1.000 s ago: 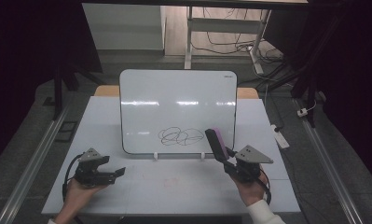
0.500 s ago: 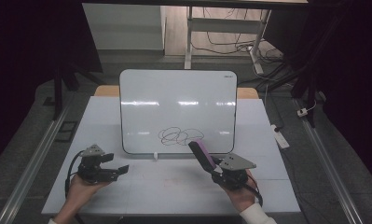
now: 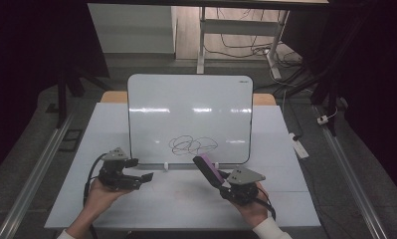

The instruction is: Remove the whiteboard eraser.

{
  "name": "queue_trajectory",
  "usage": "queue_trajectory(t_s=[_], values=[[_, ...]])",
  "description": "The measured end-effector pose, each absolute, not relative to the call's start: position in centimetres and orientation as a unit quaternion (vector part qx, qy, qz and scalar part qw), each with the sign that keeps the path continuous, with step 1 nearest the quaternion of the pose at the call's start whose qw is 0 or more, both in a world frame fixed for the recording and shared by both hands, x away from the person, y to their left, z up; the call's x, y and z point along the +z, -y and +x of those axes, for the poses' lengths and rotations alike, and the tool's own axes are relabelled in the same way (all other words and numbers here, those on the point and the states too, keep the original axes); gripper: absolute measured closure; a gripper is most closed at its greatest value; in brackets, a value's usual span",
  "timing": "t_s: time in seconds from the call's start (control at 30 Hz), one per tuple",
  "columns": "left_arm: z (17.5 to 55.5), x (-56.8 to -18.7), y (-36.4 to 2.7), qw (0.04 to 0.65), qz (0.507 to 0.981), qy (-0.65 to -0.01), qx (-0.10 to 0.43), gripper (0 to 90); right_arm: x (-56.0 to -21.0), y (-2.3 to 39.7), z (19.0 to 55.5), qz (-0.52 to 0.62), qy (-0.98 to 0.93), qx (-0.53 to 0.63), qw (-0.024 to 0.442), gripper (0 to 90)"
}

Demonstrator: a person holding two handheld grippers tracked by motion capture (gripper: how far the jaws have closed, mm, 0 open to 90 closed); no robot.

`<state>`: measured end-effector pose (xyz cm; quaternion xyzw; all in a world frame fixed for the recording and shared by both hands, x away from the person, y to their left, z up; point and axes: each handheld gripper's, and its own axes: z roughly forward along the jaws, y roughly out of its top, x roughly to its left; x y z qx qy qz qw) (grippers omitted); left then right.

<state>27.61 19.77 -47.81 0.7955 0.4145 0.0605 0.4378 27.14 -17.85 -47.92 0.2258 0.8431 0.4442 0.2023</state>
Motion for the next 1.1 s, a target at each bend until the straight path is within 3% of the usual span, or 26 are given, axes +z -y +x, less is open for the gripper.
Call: queue_trajectory(t_s=[0.8, 1.1], values=[[29.7, -45.9, -13.9, 0.455, 0.821, -0.346, 0.011, 18.9, -48.7, 14.8, 25.8, 0.148, -0.870, 0.415, 0.221, 63.4], [30.6, -46.3, -12.1, 0.451, 0.829, -0.329, -0.030, 19.6, -48.9, 14.4, 25.5, 0.132, -0.873, 0.408, 0.233, 63.4]])
